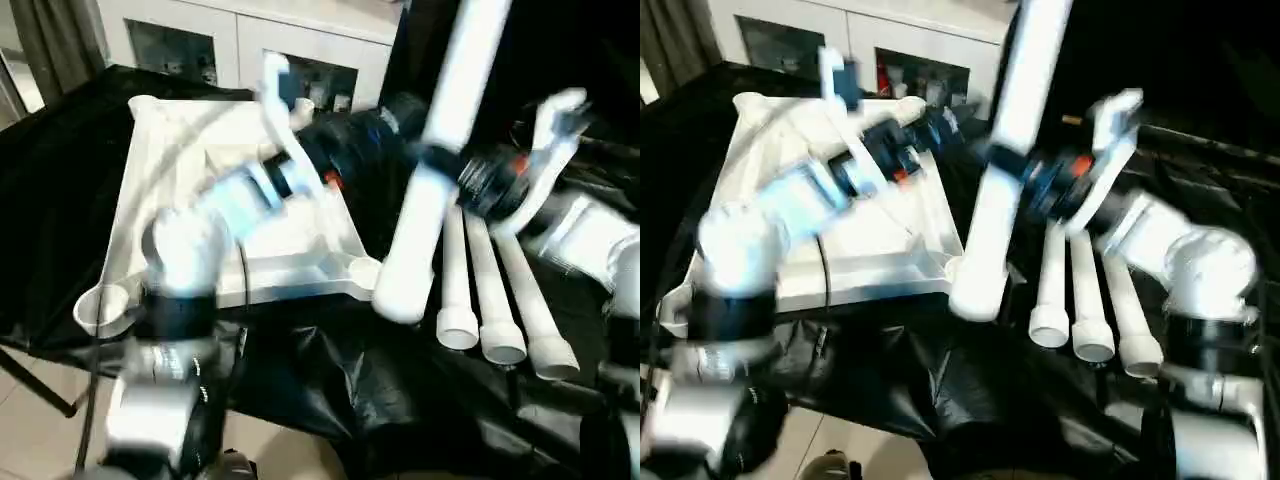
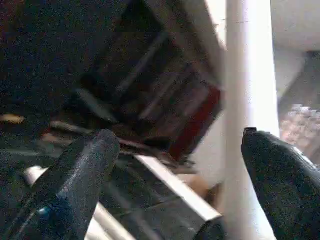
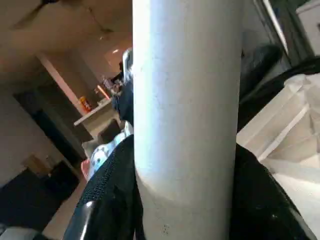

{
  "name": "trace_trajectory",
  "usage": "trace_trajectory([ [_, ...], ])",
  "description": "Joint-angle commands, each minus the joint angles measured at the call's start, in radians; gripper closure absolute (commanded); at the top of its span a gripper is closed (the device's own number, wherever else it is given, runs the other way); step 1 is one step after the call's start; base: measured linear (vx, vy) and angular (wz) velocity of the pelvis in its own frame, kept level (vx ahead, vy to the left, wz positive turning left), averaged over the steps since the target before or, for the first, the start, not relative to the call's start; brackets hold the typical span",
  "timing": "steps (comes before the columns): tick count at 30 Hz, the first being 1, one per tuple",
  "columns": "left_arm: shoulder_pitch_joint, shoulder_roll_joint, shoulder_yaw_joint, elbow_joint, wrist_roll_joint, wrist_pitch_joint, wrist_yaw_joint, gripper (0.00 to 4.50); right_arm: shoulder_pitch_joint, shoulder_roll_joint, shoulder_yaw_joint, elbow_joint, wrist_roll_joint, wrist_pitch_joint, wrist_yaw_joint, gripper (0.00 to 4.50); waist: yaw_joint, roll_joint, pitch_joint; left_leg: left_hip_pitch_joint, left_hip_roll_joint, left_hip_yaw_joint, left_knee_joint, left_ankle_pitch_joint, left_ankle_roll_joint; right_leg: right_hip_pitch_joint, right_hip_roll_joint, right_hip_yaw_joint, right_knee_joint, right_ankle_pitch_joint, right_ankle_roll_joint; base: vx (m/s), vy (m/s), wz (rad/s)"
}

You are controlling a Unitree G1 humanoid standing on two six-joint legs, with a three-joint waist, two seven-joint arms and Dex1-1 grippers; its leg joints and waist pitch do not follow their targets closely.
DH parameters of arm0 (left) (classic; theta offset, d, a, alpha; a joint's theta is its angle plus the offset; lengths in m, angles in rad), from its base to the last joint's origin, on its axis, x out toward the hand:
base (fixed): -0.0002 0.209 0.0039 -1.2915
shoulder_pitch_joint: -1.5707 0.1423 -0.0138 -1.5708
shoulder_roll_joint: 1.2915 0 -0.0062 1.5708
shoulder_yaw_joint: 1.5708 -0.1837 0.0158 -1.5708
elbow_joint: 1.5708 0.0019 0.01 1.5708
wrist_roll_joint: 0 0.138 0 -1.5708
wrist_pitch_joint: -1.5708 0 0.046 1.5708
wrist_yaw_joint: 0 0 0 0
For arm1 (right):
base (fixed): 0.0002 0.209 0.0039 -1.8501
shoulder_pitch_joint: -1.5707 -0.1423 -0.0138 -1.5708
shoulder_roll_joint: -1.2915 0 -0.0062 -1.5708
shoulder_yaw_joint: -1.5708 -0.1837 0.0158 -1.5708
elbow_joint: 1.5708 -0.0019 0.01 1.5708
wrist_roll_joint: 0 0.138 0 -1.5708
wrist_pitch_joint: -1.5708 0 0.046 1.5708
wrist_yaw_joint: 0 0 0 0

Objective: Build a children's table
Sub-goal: Insert table leg to table base

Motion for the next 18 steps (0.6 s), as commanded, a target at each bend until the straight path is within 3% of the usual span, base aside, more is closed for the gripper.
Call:
trace_trajectory([
  [1,-0.013,-0.025,-0.021,0.003,-0.046,0.032,-0.034,0.00,0.009,-0.018,0.018,-0.037,-0.012,0.017,0.002,2.73,0.002,0.016,-0.084,0.024,0.010,-0.001,-0.078,-0.169,-0.071,0.056,-0.059,0.026,-0.080,-0.169,-0.140,0.000,0.000,0.00],
  [4,-0.003,-0.045,-0.031,-0.018,-0.090,0.082,-0.054,0.00,0.039,-0.029,0.053,-0.064,-0.056,0.011,-0.002,2.73,0.005,0.030,-0.082,0.029,0.012,-0.001,-0.080,-0.182,-0.073,0.059,-0.058,0.025,-0.081,-0.138,-0.176,0.000,0.000,0.00],
  [5,0.013,-0.046,-0.065,-0.043,-0.089,0.097,-0.075,0.00,0.057,-0.027,0.071,-0.077,-0.073,0.008,-0.011,2.73,0.004,0.029,-0.082,0.026,0.011,-0.002,-0.081,-0.185,-0.072,0.064,-0.061,0.025,-0.079,-0.137,-0.182,0.000,0.000,0.00],
  [10,0.029,-0.044,-0.076,-0.074,-0.122,0.124,-0.119,0.00,0.068,-0.012,0.075,-0.081,-0.074,0.007,-0.020,2.73,0.005,0.028,-0.078,0.021,0.009,0.000,-0.081,-0.185,-0.054,0.067,-0.064,0.027,-0.085,-0.200,-0.172,0.000,0.000,0.00],
  [11,0.043,-0.028,-0.096,-0.099,-0.110,0.120,-0.145,0.00,0.070,-0.007,0.088,-0.081,-0.086,0.000,-0.015,2.73,0.002,0.038,-0.078,0.021,0.010,-0.003,-0.083,-0.198,-0.057,0.066,-0.065,0.027,-0.090,-0.241,-0.156,0.000,0.000,0.00],
  [14,0.052,-0.013,-0.114,-0.108,-0.077,0.117,-0.128,0.18,0.074,0.000,0.104,-0.090,-0.101,-0.006,-0.018,2.73,-0.005,0.040,-0.076,0.026,0.012,-0.003,-0.085,-0.223,-0.061,0.061,-0.063,0.028,-0.095,-0.279,-0.137,0.000,0.000,0.00],
  [17,0.047,-0.014,-0.127,-0.089,0.019,0.050,-0.044,0.29,0.080,0.005,0.117,-0.103,-0.116,-0.011,-0.022,2.73,-0.004,0.046,-0.078,0.030,0.015,-0.004,-0.087,-0.231,-0.061,0.058,-0.062,0.028,-0.098,-0.278,-0.130,0.000,0.000,0.00],
  [18,0.045,-0.020,-0.119,-0.084,0.032,0.042,-0.014,0.39,0.083,0.005,0.122,-0.108,-0.122,-0.013,-0.024,2.73,-0.001,0.054,-0.081,0.031,0.015,-0.005,-0.086,-0.235,-0.065,0.058,-0.062,0.029,-0.093,-0.268,-0.133,0.000,0.000,0.00],
])
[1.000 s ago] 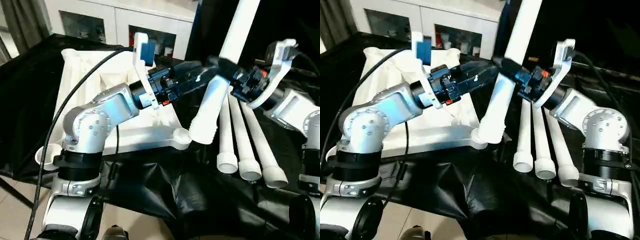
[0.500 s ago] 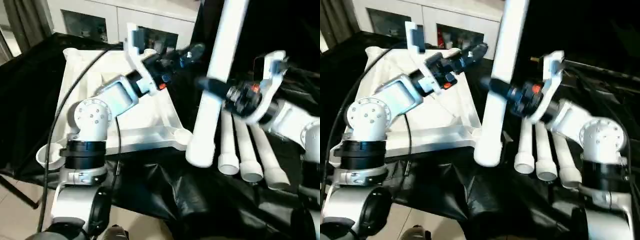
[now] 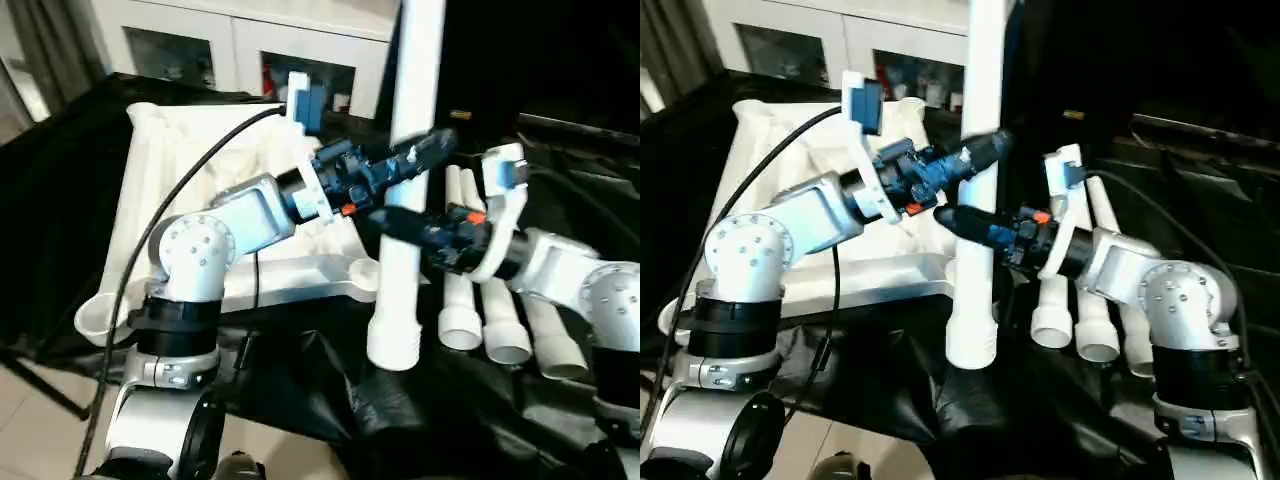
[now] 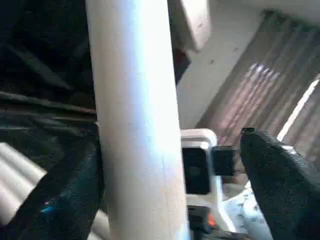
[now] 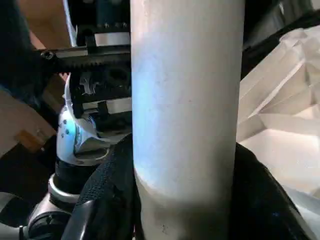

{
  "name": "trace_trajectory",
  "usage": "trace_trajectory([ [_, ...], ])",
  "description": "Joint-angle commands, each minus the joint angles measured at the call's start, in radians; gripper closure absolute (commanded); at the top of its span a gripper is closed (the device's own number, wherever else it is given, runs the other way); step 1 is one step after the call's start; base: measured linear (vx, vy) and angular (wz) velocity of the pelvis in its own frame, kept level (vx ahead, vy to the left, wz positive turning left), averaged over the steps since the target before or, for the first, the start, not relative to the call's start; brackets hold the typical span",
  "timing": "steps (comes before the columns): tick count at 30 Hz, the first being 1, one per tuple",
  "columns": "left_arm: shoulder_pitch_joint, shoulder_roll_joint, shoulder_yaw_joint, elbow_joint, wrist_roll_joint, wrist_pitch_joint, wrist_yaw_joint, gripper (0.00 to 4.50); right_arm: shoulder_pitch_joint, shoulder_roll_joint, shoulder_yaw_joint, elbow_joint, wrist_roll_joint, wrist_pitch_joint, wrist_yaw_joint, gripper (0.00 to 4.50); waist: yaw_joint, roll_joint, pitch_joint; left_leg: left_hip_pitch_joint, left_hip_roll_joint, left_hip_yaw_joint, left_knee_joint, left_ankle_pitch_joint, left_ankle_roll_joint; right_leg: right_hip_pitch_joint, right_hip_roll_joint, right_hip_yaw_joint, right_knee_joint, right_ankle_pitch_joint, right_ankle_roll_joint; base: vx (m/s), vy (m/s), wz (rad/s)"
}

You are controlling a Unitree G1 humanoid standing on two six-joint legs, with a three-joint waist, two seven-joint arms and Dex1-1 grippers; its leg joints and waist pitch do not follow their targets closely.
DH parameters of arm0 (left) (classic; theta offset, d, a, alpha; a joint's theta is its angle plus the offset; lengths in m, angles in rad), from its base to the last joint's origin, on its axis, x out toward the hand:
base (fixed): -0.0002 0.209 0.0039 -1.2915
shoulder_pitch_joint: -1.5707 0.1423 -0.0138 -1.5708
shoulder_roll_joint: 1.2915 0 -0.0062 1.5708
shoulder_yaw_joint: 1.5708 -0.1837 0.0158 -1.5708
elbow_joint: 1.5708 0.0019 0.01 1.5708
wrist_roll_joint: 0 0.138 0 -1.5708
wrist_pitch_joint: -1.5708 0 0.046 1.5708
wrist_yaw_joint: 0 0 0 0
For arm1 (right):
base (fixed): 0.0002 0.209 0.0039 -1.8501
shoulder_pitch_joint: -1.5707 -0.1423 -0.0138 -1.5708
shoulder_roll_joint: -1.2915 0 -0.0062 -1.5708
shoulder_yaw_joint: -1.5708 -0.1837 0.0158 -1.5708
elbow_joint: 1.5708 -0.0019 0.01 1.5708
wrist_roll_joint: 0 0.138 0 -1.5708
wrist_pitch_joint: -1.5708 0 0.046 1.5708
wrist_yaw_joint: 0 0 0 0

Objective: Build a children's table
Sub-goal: Insert table leg to table base

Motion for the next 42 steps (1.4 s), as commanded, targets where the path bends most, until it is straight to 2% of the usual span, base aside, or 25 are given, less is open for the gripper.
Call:
trace_trajectory([
  [1,-0.016,-0.014,-0.007,0.000,0.045,-0.026,0.066,0.47,0.005,-0.003,0.009,-0.028,-0.020,-0.009,-0.013,2.73,-0.004,0.014,-0.077,0.026,0.015,-0.004,-0.082,-0.242,-0.068,0.053,-0.060,0.031,-0.088,-0.257,-0.133,0.000,0.000,0.00],
  [2,-0.018,-0.020,0.003,0.003,0.052,-0.027,0.090,0.47,0.007,-0.002,0.013,-0.033,-0.027,-0.010,-0.013,2.73,-0.003,0.012,-0.079,0.026,0.015,-0.005,-0.082,-0.238,-0.069,0.056,-0.062,0.030,-0.086,-0.251,-0.135,0.000,0.000,0.00],
  [3,-0.011,-0.023,0.006,-0.004,0.048,-0.022,0.097,0.66,0.011,-0.001,0.015,-0.038,-0.033,-0.014,-0.014,2.73,-0.003,0.017,-0.083,0.023,0.012,-0.004,-0.079,-0.216,-0.068,0.058,-0.061,0.030,-0.084,-0.224,-0.141,0.000,0.000,0.00],
  [4,-0.006,-0.028,0.008,-0.009,0.044,-0.020,0.104,0.66,0.014,-0.002,0.015,-0.041,-0.036,-0.016,-0.013,2.73,-0.004,0.013,-0.084,0.021,0.011,-0.004,-0.079,-0.211,-0.065,0.060,-0.061,0.030,-0.082,-0.220,-0.143,0.000,0.000,0.00],
  [6,0.003,-0.037,0.010,-0.018,0.038,-0.018,0.114,0.89,0.020,-0.002,0.015,-0.046,-0.040,-0.021,-0.012,2.73,-0.002,0.015,-0.084,0.020,0.010,-0.002,-0.076,-0.195,-0.056,0.059,-0.062,0.031,-0.082,-0.213,-0.152,0.000,0.000,0.00],
  [7,0.004,-0.044,0.014,-0.019,0.030,-0.016,0.117,0.98,0.023,-0.002,0.012,-0.049,-0.037,-0.020,-0.011,2.73,-0.003,0.011,-0.084,0.019,0.010,-0.001,-0.076,-0.193,-0.053,0.060,-0.062,0.031,-0.082,-0.217,-0.152,0.000,0.000,0.00],
  [8,0.006,-0.050,0.020,-0.025,0.003,0.004,0.105,1.08,0.025,-0.001,0.009,-0.053,-0.031,-0.019,-0.006,2.73,-0.001,0.006,-0.084,0.019,0.010,0.000,-0.076,-0.189,-0.049,0.060,-0.062,0.030,-0.083,-0.225,-0.151,0.000,0.000,0.00],
  [9,0.008,-0.046,0.021,-0.034,-0.025,0.026,0.081,1.16,0.026,-0.001,0.008,-0.053,-0.026,-0.016,0.000,2.73,0.000,0.007,-0.084,0.019,0.011,0.000,-0.076,-0.183,-0.047,0.058,-0.063,0.031,-0.081,-0.229,-0.154,0.000,0.000,0.00],
  [10,0.011,-0.039,0.019,-0.045,-0.051,0.048,0.054,1.26,0.026,0.000,0.008,-0.053,-0.024,-0.014,0.007,2.73,0.000,0.003,-0.084,0.019,0.011,0.001,-0.076,-0.183,-0.046,0.058,-0.063,0.030,-0.081,-0.234,-0.156,0.000,0.000,0.00],
  [11,0.011,-0.039,0.019,-0.045,-0.051,0.048,0.054,1.26,0.026,0.000,0.008,-0.053,-0.024,-0.014,0.007,2.73,0.000,0.008,-0.083,0.018,0.010,0.000,-0.076,-0.185,-0.044,0.057,-0.063,0.030,-0.081,-0.243,-0.157,0.000,0.000,0.00],
  [13,0.023,-0.010,-0.002,-0.067,-0.087,0.092,-0.013,1.45,0.019,0.000,0.017,-0.043,-0.027,-0.012,0.025,2.73,-0.003,0.007,-0.081,0.017,0.010,0.000,-0.078,-0.192,-0.042,0.056,-0.063,0.031,-0.083,-0.266,-0.148,0.000,0.000,0.00],
  [18,0.030,-0.010,-0.027,-0.067,-0.073,0.105,-0.017,1.82,0.008,0.004,0.016,-0.016,-0.025,-0.007,0.034,2.73,-0.003,0.009,-0.079,0.024,0.013,0.001,-0.080,-0.214,-0.048,0.049,-0.062,0.032,-0.088,-0.291,-0.136,0.000,0.000,0.00],
  [20,0.027,-0.020,-0.019,-0.057,-0.071,0.096,-0.002,2.10,0.010,0.000,0.022,-0.018,-0.035,-0.009,0.036,2.73,-0.003,0.011,-0.081,0.023,0.013,0.001,-0.079,-0.208,-0.050,0.051,-0.062,0.032,-0.087,-0.279,-0.134,0.000,0.000,0.00],
  [26,0.015,-0.042,0.000,-0.049,-0.077,0.090,0.032,2.54,0.019,-0.012,0.014,-0.041,-0.030,-0.003,0.041,2.73,-0.003,0.004,-0.082,0.018,0.011,0.002,-0.078,-0.178,-0.043,0.055,-0.062,0.032,-0.084,-0.245,-0.136,0.000,0.000,0.00],
  [28,0.016,-0.044,0.001,-0.049,-0.075,0.089,0.034,2.66,0.020,-0.014,0.015,-0.041,-0.032,-0.004,0.043,2.73,-0.003,0.005,-0.081,0.018,0.011,0.002,-0.077,-0.175,-0.041,0.055,-0.062,0.032,-0.083,-0.247,-0.136,0.000,0.000,0.00],
  [31,0.017,-0.041,0.003,-0.054,-0.051,0.067,0.049,2.71,0.023,-0.013,0.027,-0.049,-0.068,-0.035,0.041,2.73,-0.003,0.003,-0.081,0.018,0.012,0.002,-0.078,-0.184,-0.042,0.054,-0.063,0.032,-0.086,-0.272,-0.130,0.000,0.000,0.00],
  [33,0.006,-0.034,0.007,-0.059,-0.032,0.049,0.060,2.73,0.013,0.005,0.024,-0.038,-0.086,-0.067,0.026,2.03,-0.003,0.002,-0.080,0.019,0.012,0.003,-0.078,-0.187,-0.041,0.053,-0.064,0.032,-0.088,-0.286,-0.123,0.000,0.000,0.00],
  [35,-0.001,-0.029,0.008,-0.066,-0.017,0.040,0.074,2.73,0.006,0.016,0.020,-0.029,-0.095,-0.085,0.013,2.01,-0.005,0.001,-0.082,0.020,0.012,0.002,-0.079,-0.189,-0.044,0.052,-0.063,0.032,-0.088,-0.299,-0.115,0.000,0.000,0.00],
  [37,-0.007,-0.019,0.001,-0.077,0.011,0.026,0.092,2.73,0.000,0.025,0.035,-0.028,-0.162,-0.147,-0.029,1.76,-0.005,0.004,-0.084,0.019,0.012,0.001,-0.079,-0.184,-0.050,0.052,-0.064,0.032,-0.086,-0.290,-0.111,0.000,0.000,0.00],
  [38,-0.008,-0.014,-0.005,-0.086,0.034,0.013,0.108,2.73,0.000,0.035,0.053,-0.029,-0.219,-0.195,-0.069,1.63,-0.004,0.002,-0.084,0.018,0.015,0.000,-0.079,-0.176,-0.055,0.051,-0.065,0.032,-0.085,-0.282,-0.107,0.000,0.000,0.00],
  [40,-0.013,-0.006,-0.020,-0.097,0.084,-0.013,0.141,2.73,0.000,0.057,0.070,-0.035,-0.271,-0.223,-0.134,1.56,-0.008,0.002,-0.084,0.019,0.012,0.001,-0.079,-0.175,-0.058,0.051,-0.065,0.032,-0.084,-0.278,-0.105,0.000,0.000,0.00],
  [41,-0.013,-0.006,-0.021,-0.097,0.086,-0.014,0.142,2.73,0.000,0.057,0.070,-0.036,-0.272,-0.223,-0.136,1.56,-0.009,0.003,-0.084,0.020,0.012,0.001,-0.079,-0.169,-0.056,0.050,-0.062,0.033,-0.082,-0.266,-0.104,0.000,0.000,0.00],
  [42,-0.022,-0.003,-0.034,-0.103,0.142,-0.038,0.193,2.73,0.006,0.072,0.106,-0.056,-0.331,-0.243,-0.189,1.56,-0.007,0.006,-0.086,0.020,0.013,0.001,-0.078,-0.164,-0.057,0.051,-0.062,0.033,-0.080,-0.246,-0.106,0.000,0.000,0.00],
])
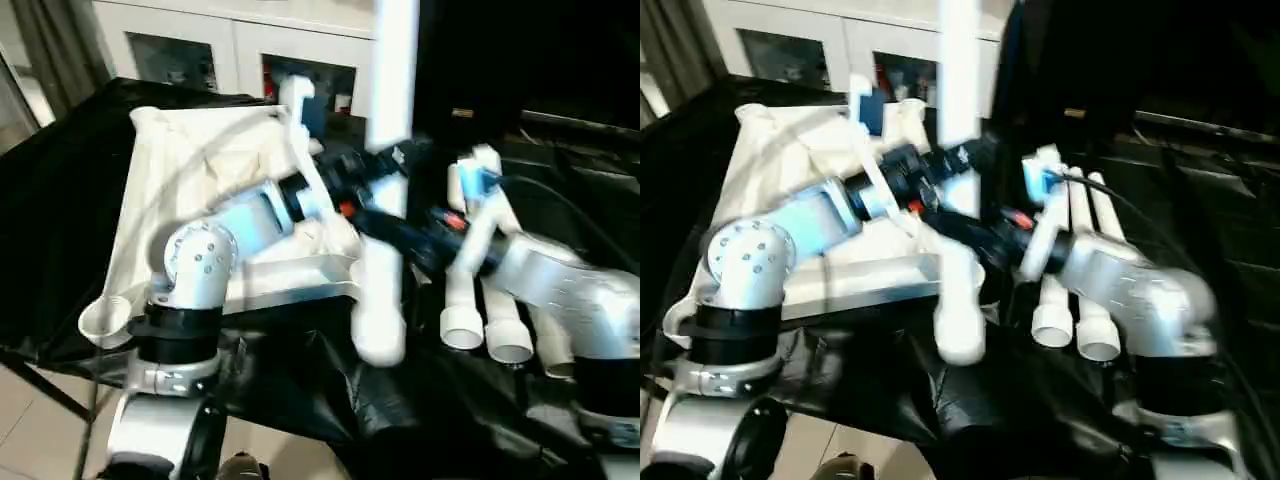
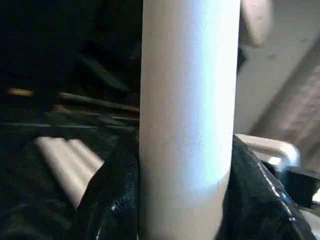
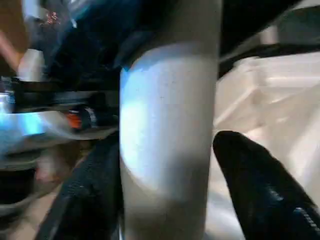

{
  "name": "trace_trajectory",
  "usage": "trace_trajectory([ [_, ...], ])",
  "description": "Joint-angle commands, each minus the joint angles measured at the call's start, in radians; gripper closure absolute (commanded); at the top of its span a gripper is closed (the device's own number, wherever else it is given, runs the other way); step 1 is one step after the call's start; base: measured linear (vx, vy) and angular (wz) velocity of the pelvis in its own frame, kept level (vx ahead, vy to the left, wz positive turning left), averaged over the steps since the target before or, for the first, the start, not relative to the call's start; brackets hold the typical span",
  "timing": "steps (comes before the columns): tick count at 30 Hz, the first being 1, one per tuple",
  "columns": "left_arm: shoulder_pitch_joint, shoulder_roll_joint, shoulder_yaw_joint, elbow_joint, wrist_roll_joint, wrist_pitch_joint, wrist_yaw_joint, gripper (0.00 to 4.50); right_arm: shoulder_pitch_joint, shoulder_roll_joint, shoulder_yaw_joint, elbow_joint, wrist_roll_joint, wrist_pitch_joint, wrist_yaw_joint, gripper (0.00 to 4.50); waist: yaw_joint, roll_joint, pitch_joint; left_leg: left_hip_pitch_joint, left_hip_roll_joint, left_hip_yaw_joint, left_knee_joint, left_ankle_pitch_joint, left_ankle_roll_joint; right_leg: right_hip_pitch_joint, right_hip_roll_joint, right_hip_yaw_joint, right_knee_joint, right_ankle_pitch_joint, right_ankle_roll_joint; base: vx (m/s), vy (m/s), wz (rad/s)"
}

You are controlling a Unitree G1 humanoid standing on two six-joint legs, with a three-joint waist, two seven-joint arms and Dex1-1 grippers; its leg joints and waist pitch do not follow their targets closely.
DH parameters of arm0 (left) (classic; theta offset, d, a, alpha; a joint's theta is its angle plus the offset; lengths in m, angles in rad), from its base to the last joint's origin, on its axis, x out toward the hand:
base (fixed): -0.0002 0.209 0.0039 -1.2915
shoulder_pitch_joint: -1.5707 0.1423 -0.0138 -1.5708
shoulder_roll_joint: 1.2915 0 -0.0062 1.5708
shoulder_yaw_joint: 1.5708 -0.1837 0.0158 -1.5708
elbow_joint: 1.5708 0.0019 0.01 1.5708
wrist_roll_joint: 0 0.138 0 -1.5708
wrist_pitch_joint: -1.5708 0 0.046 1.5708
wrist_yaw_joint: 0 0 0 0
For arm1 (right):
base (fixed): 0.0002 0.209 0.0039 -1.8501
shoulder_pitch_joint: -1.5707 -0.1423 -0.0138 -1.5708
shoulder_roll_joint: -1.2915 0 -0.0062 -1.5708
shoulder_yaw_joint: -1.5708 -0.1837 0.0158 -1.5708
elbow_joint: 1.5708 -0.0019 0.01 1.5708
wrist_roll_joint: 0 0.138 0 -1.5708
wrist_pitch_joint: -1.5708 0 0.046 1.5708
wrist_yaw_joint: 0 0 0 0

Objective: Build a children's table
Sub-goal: Insert table leg to table base

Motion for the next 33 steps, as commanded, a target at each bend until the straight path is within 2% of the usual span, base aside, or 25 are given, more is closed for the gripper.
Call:
trace_trajectory([
  [1,-0.038,-0.010,-0.043,-0.053,0.064,-0.036,0.062,2.73,0.008,0.002,0.057,-0.018,-0.127,-0.033,-0.105,1.56,-0.003,-0.006,-0.083,0.020,0.013,-0.002,-0.078,-0.157,-0.060,0.051,-0.061,0.032,-0.077,-0.233,-0.108,0.000,0.000,0.00],
  [2,-0.038,-0.010,-0.043,-0.053,0.065,-0.037,0.064,2.73,0.008,0.002,0.059,-0.019,-0.129,-0.033,-0.106,1.56,-0.003,-0.007,-0.084,0.022,0.012,-0.001,-0.076,-0.155,-0.064,0.051,-0.059,0.033,-0.075,-0.217,-0.108,0.000,0.000,0.00],
  [4,-0.049,-0.018,-0.057,-0.056,0.115,-0.066,0.108,2.73,0.025,0.016,0.114,-0.042,-0.191,-0.062,-0.134,1.56,-0.002,-0.006,-0.083,0.021,0.012,0.000,-0.077,-0.162,-0.063,0.052,-0.060,0.033,-0.076,-0.217,-0.112,0.000,0.000,0.00],
  [5,-0.058,-0.028,-0.076,-0.062,0.157,-0.092,0.141,2.73,0.044,0.041,0.173,-0.048,-0.252,-0.095,-0.167,1.56,-0.003,0.000,-0.083,0.019,0.012,-0.002,-0.078,-0.168,-0.066,0.053,-0.062,0.034,-0.075,-0.218,-0.112,0.000,0.000,0.00],
  [6,-0.058,-0.029,-0.076,-0.062,0.159,-0.094,0.143,2.73,0.045,0.042,0.176,-0.048,-0.255,-0.096,-0.169,1.56,-0.005,-0.004,-0.082,0.019,0.012,-0.001,-0.077,-0.176,-0.070,0.052,-0.061,0.034,-0.078,-0.222,-0.107,0.000,0.000,0.00],
  [9,-0.067,-0.037,-0.095,-0.068,0.202,-0.122,0.169,2.73,0.054,0.071,0.215,-0.030,-0.309,-0.103,-0.235,1.56,-0.007,-0.005,-0.082,0.019,0.010,-0.002,-0.079,-0.190,-0.072,0.052,-0.060,0.033,-0.079,-0.231,-0.107,0.000,0.000,0.00],
  [10,-0.073,-0.033,-0.111,-0.067,0.233,-0.141,0.174,2.73,0.051,0.100,0.206,-0.003,-0.335,-0.090,-0.311,1.56,-0.008,-0.004,-0.080,0.020,0.010,-0.002,-0.079,-0.206,-0.073,0.052,-0.060,0.034,-0.080,-0.252,-0.098,0.000,0.000,0.00],
  [11,-0.075,-0.031,-0.114,-0.065,0.243,-0.148,0.178,2.74,0.050,0.112,0.198,0.006,-0.341,-0.084,-0.339,1.56,-0.011,-0.001,-0.078,0.020,0.009,-0.003,-0.081,-0.215,-0.078,0.047,-0.059,0.034,-0.082,-0.276,-0.086,0.000,0.000,0.00],
  [14,-0.079,-0.031,-0.121,-0.059,0.263,-0.161,0.185,2.74,0.052,0.134,0.179,0.018,-0.346,-0.084,-0.377,1.56,-0.014,0.000,-0.080,0.022,0.008,-0.004,-0.081,-0.236,-0.085,0.046,-0.058,0.034,-0.083,-0.285,-0.071,0.000,0.000,0.00],
  [15,-0.081,-0.033,-0.125,-0.055,0.276,-0.173,0.190,2.74,0.057,0.148,0.171,0.021,-0.356,-0.095,-0.378,1.56,-0.013,0.003,-0.082,0.022,0.009,-0.005,-0.080,-0.230,-0.085,0.047,-0.058,0.034,-0.080,-0.263,-0.071,0.000,0.000,0.00],
  [17,-0.081,-0.033,-0.128,-0.052,0.285,-0.180,0.189,2.74,0.060,0.164,0.159,0.016,-0.351,-0.115,-0.367,1.83,-0.015,0.004,-0.083,0.021,0.008,-0.005,-0.079,-0.226,-0.084,0.047,-0.056,0.034,-0.078,-0.232,-0.076,0.000,0.000,0.00],
  [19,-0.080,-0.033,-0.130,-0.051,0.289,-0.183,0.186,2.74,0.061,0.167,0.157,0.008,-0.348,-0.129,-0.353,1.90,-0.015,0.004,-0.084,0.020,0.009,-0.005,-0.079,-0.219,-0.081,0.049,-0.056,0.034,-0.076,-0.206,-0.087,0.000,0.000,0.00],
  [20,-0.079,-0.033,-0.130,-0.050,0.290,-0.184,0.184,2.74,0.061,0.168,0.157,0.005,-0.347,-0.132,-0.348,2.14,-0.016,0.004,-0.084,0.019,0.009,-0.004,-0.078,-0.212,-0.080,0.051,-0.056,0.034,-0.073,-0.186,-0.094,0.000,0.000,0.00],
  [21,-0.079,-0.033,-0.131,-0.049,0.292,-0.185,0.183,2.74,0.062,0.166,0.159,0.001,-0.348,-0.133,-0.346,2.14,-0.016,0.004,-0.084,0.020,0.009,-0.004,-0.078,-0.209,-0.080,0.051,-0.055,0.034,-0.072,-0.179,-0.098,0.000,0.000,0.00],
  [25,-0.077,-0.036,-0.124,-0.036,0.306,-0.200,0.179,2.74,0.068,0.162,0.169,-0.020,-0.340,-0.136,-0.325,2.51,-0.019,0.003,-0.082,0.021,0.009,-0.003,-0.079,-0.217,-0.074,0.052,-0.056,0.035,-0.075,-0.190,-0.105,0.000,0.000,0.00],
  [29,-0.077,-0.030,-0.121,-0.031,0.311,-0.210,0.172,2.74,0.071,0.164,0.167,-0.020,-0.341,-0.147,-0.301,2.57,-0.025,0.002,-0.082,0.020,0.008,-0.004,-0.079,-0.221,-0.072,0.052,-0.057,0.034,-0.075,-0.207,-0.108,0.000,0.000,0.00],
  [30,-0.073,-0.028,-0.111,-0.032,0.289,-0.194,0.155,2.18,0.072,0.163,0.166,-0.020,-0.336,-0.153,-0.281,2.58,-0.027,0.001,-0.082,0.020,0.008,-0.004,-0.079,-0.221,-0.071,0.053,-0.057,0.034,-0.075,-0.207,-0.110,0.000,0.000,0.00],
  [33,-0.067,-0.032,-0.067,-0.031,0.223,-0.161,0.125,1.96,0.076,0.147,0.156,-0.030,-0.297,-0.165,-0.207,2.58,-0.027,0.000,-0.082,0.019,0.007,-0.003,-0.077,-0.218,-0.063,0.055,-0.058,0.034,-0.075,-0.204,-0.117,0.000,0.000,0.00],
])
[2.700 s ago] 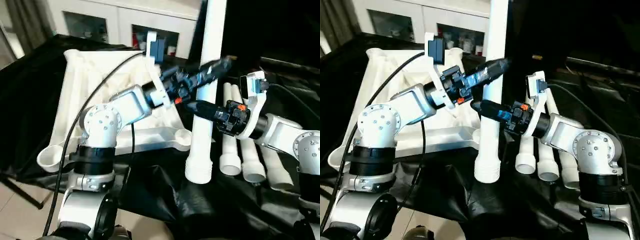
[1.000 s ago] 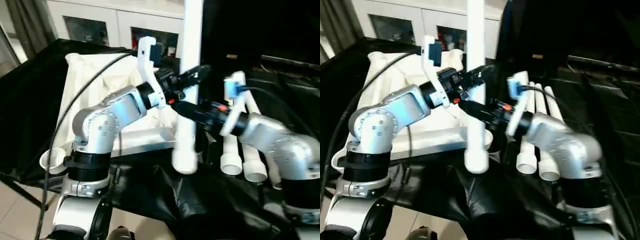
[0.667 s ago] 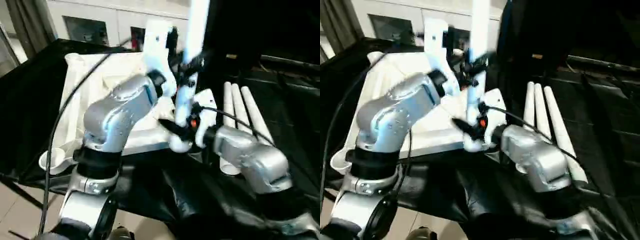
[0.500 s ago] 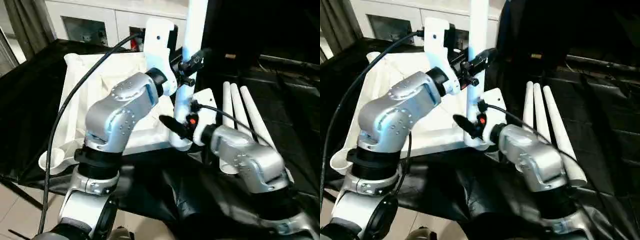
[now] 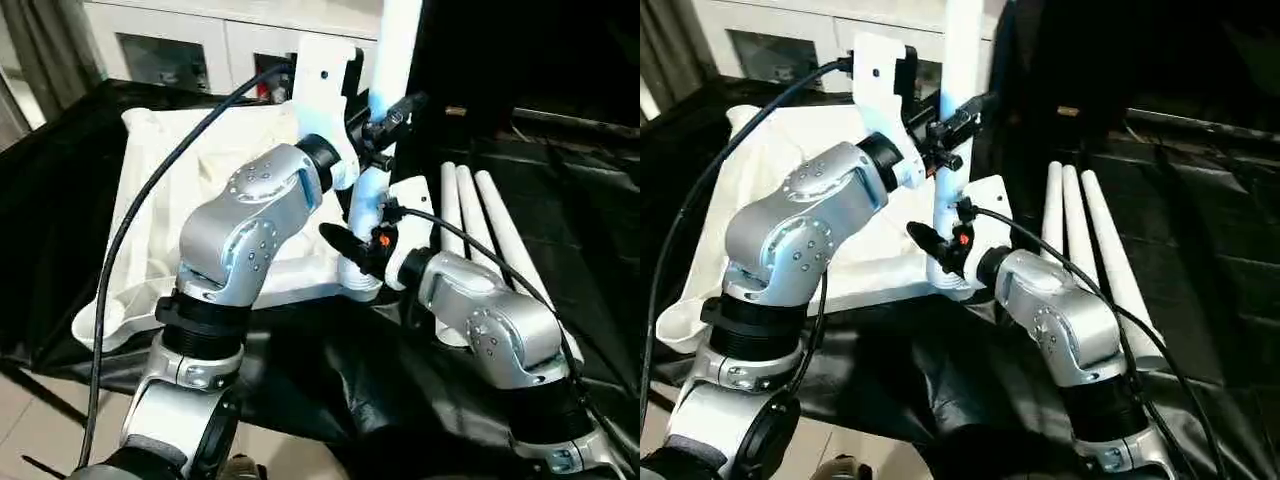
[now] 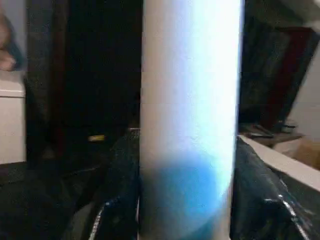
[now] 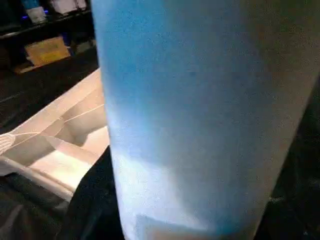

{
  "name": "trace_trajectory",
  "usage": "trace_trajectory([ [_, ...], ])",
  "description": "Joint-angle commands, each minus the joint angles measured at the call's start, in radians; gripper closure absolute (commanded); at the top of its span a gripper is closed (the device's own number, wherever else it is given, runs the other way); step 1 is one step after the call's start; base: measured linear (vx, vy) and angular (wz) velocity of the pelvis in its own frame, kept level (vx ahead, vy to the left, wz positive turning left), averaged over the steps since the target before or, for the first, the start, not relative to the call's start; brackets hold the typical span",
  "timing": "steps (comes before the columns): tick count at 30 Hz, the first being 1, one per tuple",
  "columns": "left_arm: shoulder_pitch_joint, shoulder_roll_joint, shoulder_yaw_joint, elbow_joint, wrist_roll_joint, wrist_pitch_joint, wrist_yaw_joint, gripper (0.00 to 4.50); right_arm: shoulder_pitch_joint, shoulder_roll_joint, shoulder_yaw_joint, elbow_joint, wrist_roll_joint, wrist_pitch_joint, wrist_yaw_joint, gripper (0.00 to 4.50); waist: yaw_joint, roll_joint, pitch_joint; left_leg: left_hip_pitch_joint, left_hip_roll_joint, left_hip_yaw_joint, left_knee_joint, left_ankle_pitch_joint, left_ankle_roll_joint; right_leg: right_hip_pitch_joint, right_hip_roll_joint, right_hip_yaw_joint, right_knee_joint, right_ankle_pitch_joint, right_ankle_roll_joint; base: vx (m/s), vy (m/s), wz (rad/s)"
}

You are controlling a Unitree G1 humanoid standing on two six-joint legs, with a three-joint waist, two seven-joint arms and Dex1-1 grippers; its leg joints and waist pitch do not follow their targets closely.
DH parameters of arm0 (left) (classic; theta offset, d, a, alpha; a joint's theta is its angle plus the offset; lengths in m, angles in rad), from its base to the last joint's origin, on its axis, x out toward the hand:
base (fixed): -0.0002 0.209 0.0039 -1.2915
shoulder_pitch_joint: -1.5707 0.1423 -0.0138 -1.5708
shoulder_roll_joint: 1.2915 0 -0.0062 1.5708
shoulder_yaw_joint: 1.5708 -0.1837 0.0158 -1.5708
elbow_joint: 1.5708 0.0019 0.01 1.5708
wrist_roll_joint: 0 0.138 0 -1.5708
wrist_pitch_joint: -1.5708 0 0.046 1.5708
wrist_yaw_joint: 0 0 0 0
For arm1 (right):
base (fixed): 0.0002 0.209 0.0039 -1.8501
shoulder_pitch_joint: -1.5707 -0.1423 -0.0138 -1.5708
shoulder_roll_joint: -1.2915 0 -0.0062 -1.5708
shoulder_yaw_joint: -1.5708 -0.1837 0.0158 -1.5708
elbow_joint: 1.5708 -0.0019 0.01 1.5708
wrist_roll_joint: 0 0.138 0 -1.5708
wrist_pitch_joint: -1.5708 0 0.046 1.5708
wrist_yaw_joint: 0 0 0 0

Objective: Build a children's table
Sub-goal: Insert table leg to table base

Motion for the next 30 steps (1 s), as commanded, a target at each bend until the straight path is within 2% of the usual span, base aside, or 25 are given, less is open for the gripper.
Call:
trace_trajectory([
  [1,-0.006,-0.008,0.065,0.014,-0.054,0.019,-0.011,1.87,0.006,-0.013,-0.038,-0.036,0.057,-0.012,0.075,2.58,0.002,0.002,-0.082,0.020,0.008,-0.001,-0.076,-0.219,-0.057,0.055,-0.057,0.033,-0.075,-0.199,-0.129,0.000,0.000,0.00],
  [3,-0.006,0.009,0.079,0.029,-0.068,0.012,-0.051,1.78,0.010,-0.032,-0.051,-0.048,0.090,-0.005,0.124,2.58,0.003,0.001,-0.082,0.019,0.009,-0.001,-0.075,-0.208,-0.042,0.056,-0.058,0.032,-0.075,-0.189,-0.141,0.000,0.000,0.00],
  [4,-0.006,0.015,0.094,0.038,-0.089,0.020,-0.070,1.60,0.012,-0.048,-0.060,-0.060,0.121,0.007,0.165,2.58,0.005,0.008,-0.083,0.020,0.009,-0.003,-0.075,-0.206,-0.044,0.056,-0.058,0.032,-0.073,-0.185,-0.143,0.000,0.000,0.00],
  [5,-0.006,0.015,0.094,0.038,-0.089,0.020,-0.070,1.60,0.012,-0.048,-0.060,-0.060,0.121,0.007,0.165,2.58,0.005,0.004,-0.083,0.020,0.009,-0.002,-0.075,-0.207,-0.042,0.057,-0.057,0.032,-0.074,-0.184,-0.144,0.000,0.000,0.00],
  [8,0.008,0.034,0.139,0.036,-0.239,0.117,-0.194,1.50,0.024,-0.117,-0.073,-0.110,0.204,0.037,0.311,2.58,0.008,0.006,-0.083,0.020,0.007,-0.001,-0.073,-0.209,-0.038,0.059,-0.056,0.031,-0.072,-0.187,-0.160,0.000,0.000,0.00],
  [11,0.024,0.084,0.103,0.017,-0.290,0.166,-0.327,1.43,0.041,-0.201,-0.070,-0.145,0.262,0.068,0.467,2.58,0.011,0.009,-0.082,0.021,0.009,-0.002,-0.073,-0.214,-0.022,0.059,-0.055,0.030,-0.074,-0.193,-0.169,0.000,0.000,0.00],
  [14,0.016,0.090,0.097,0.020,-0.308,0.200,-0.337,1.43,0.047,-0.224,-0.068,-0.148,0.275,0.075,0.510,2.58,0.011,0.008,-0.081,0.023,0.010,-0.001,-0.073,-0.226,-0.022,0.058,-0.057,0.030,-0.076,-0.218,-0.176,0.000,0.000,0.00],
  [15,0.005,0.096,0.109,0.027,-0.364,0.242,-0.368,1.43,0.047,-0.245,-0.077,-0.152,0.315,0.096,0.555,2.58,0.012,0.007,-0.081,0.024,0.008,0.000,-0.071,-0.232,-0.023,0.058,-0.059,0.030,-0.078,-0.253,-0.177,0.000,0.000,0.00],
  [17,0.001,0.108,0.111,0.029,-0.396,0.268,-0.403,1.43,0.044,-0.261,-0.085,-0.156,0.350,0.114,0.589,2.58,0.014,0.010,-0.080,0.023,0.008,-0.001,-0.072,-0.231,-0.020,0.056,-0.058,0.029,-0.081,-0.269,-0.175,0.000,0.000,0.00],
  [19,0.006,0.125,0.098,0.029,-0.408,0.285,-0.437,1.72,0.040,-0.276,-0.087,-0.161,0.373,0.129,0.620,2.59,0.015,0.010,-0.080,0.023,0.009,-0.003,-0.073,-0.242,-0.022,0.056,-0.058,0.028,-0.082,-0.292,-0.168,0.000,0.000,0.00],
  [23,0.024,0.150,0.053,0.016,-0.392,0.298,-0.478,1.92,0.035,-0.301,-0.076,-0.164,0.379,0.140,0.667,2.59,0.017,0.013,-0.078,0.027,0.012,-0.004,-0.076,-0.259,-0.030,0.053,-0.058,0.028,-0.085,-0.314,-0.163,0.000,0.000,0.00],
  [26,0.019,0.134,0.062,0.033,-0.386,0.298,-0.446,2.26,0.034,-0.308,-0.069,-0.164,0.376,0.140,0.677,2.59,0.018,0.009,-0.078,0.028,0.011,-0.004,-0.077,-0.270,-0.037,0.055,-0.059,0.029,-0.087,-0.328,-0.162,0.000,0.000,0.00],
  [28,0.011,0.129,0.072,0.051,-0.391,0.295,-0.437,2.31,0.037,-0.316,-0.064,-0.166,0.379,0.140,0.684,2.59,0.020,0.009,-0.077,0.029,0.010,-0.003,-0.076,-0.267,-0.037,0.055,-0.059,0.030,-0.088,-0.337,-0.159,0.000,0.000,0.00],
  [30,0.004,0.128,0.079,0.061,-0.394,0.294,-0.437,2.55,0.038,-0.320,-0.063,-0.167,0.378,0.140,0.689,2.59,0.024,0.009,-0.076,0.033,0.010,-0.004,-0.077,-0.285,-0.037,0.053,-0.060,0.030,-0.093,-0.379,-0.145,0.000,0.000,0.00],
])
